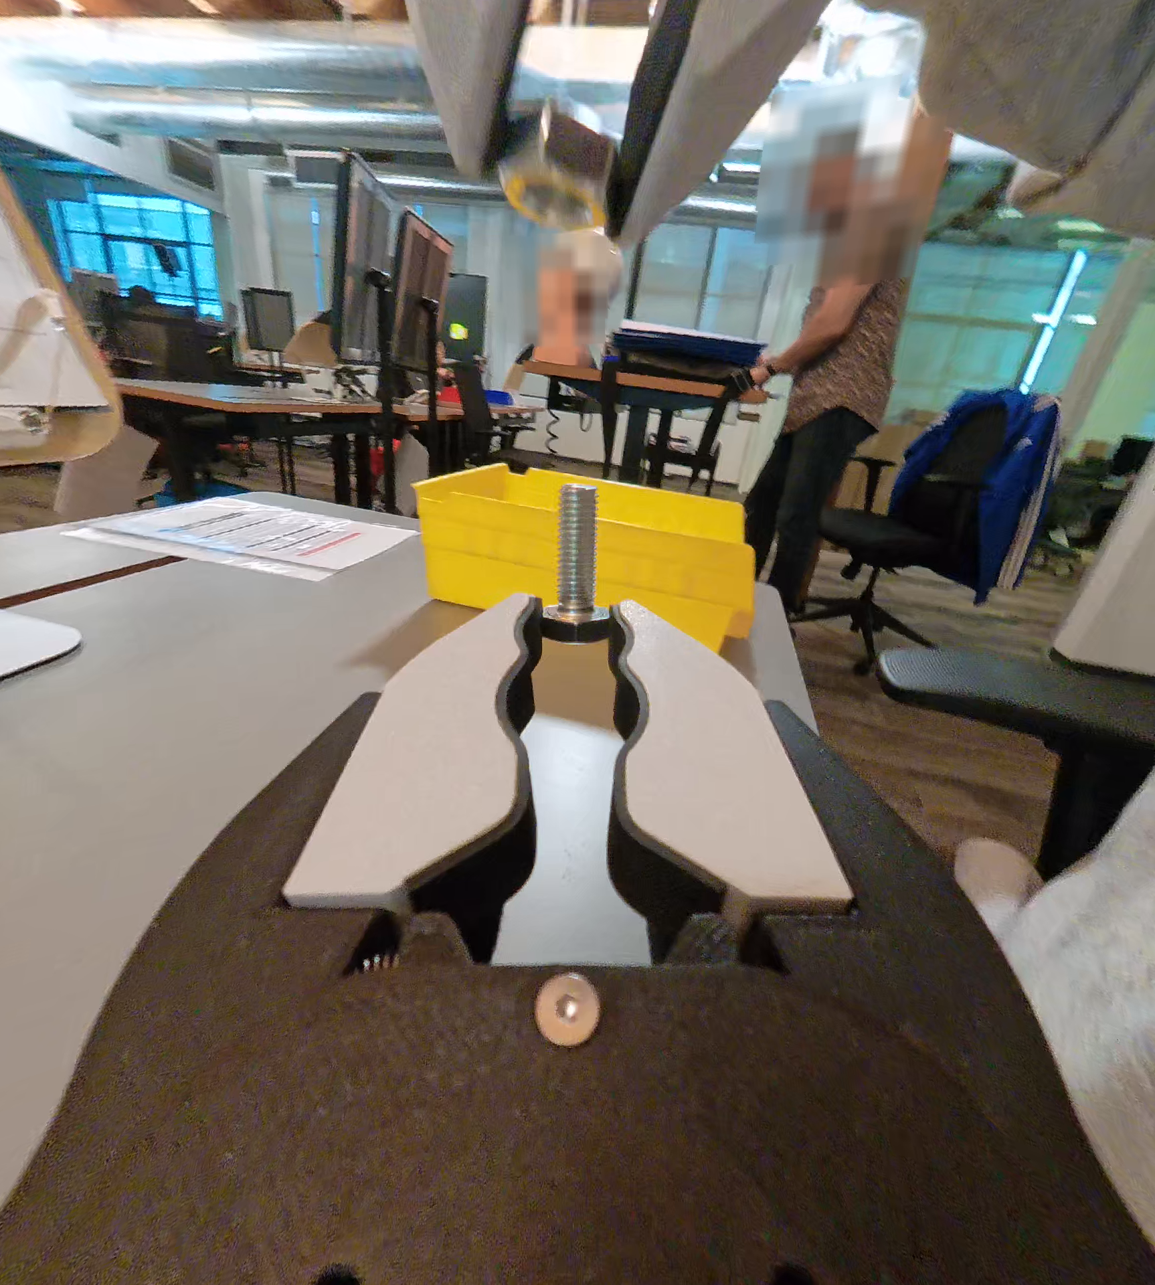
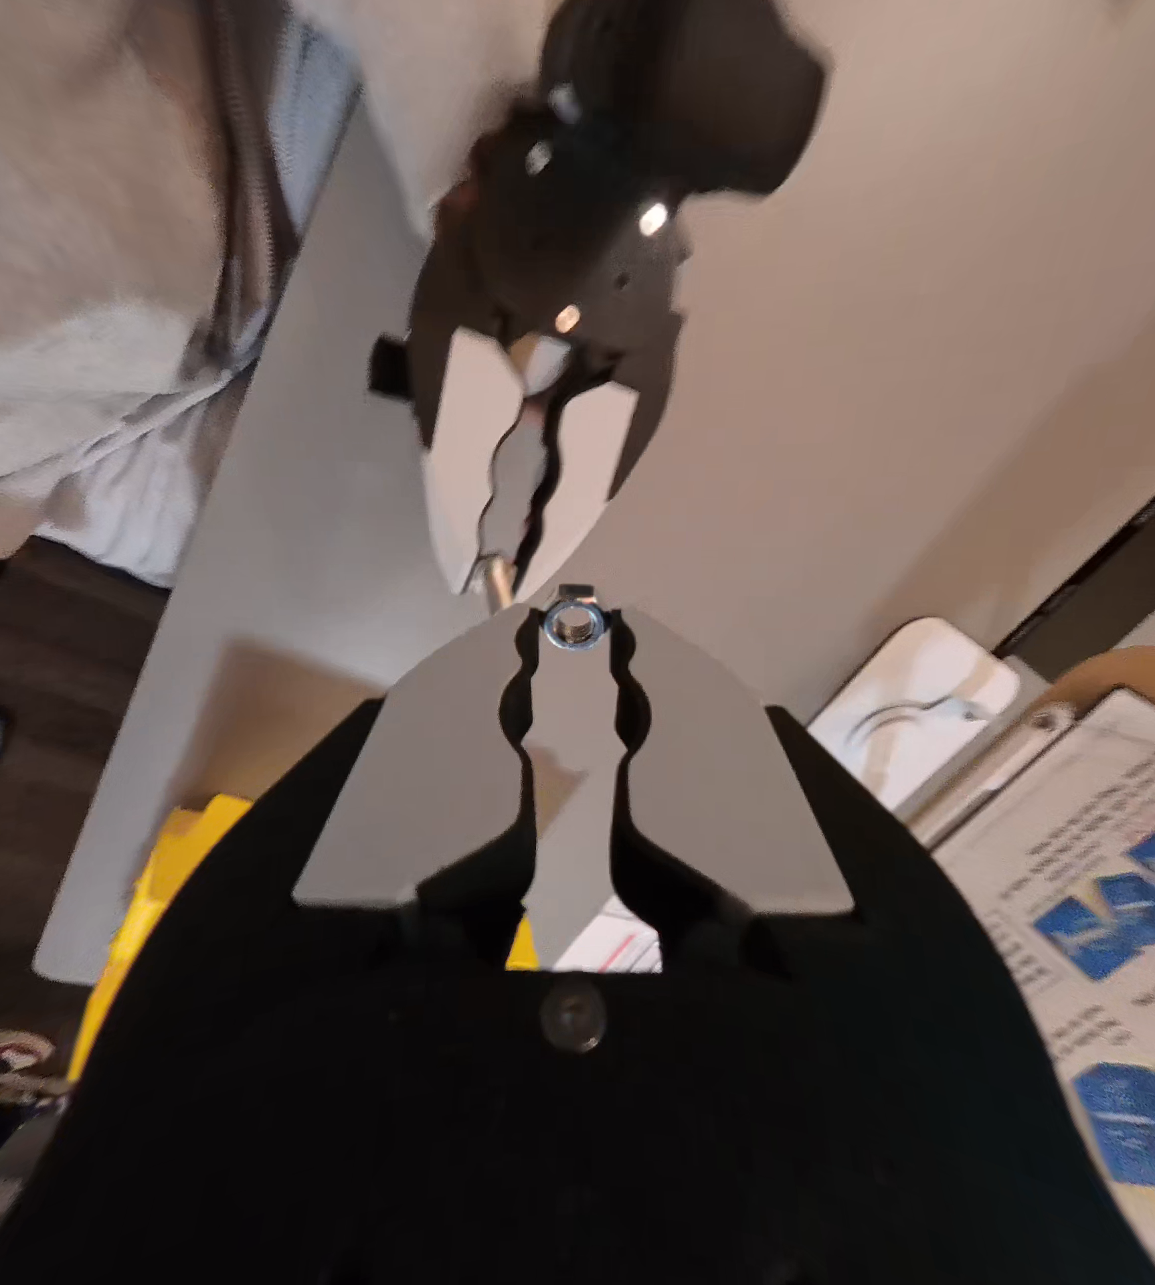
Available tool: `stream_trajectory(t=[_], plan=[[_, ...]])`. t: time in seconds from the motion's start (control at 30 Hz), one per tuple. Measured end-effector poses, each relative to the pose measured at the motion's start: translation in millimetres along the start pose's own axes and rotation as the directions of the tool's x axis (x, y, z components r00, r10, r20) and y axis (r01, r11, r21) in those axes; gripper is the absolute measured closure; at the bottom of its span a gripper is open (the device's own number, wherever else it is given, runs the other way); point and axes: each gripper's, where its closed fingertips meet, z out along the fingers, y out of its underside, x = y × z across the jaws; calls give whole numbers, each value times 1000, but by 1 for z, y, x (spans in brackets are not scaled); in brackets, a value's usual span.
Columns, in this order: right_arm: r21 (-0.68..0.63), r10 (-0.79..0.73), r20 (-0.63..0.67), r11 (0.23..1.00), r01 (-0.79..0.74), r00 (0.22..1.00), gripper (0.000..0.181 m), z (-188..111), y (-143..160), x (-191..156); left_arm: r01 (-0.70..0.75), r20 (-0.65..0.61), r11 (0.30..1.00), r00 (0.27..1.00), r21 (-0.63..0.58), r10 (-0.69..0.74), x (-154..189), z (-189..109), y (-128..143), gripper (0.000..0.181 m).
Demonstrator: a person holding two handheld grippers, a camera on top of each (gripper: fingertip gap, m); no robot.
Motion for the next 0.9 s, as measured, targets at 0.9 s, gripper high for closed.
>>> stream_trajectory(t=[0.9], plan=[[52,-171,132,985,165,976,162,31,12,-48,19,-116,1000,993,24,-16,28,-2,-3,162]])
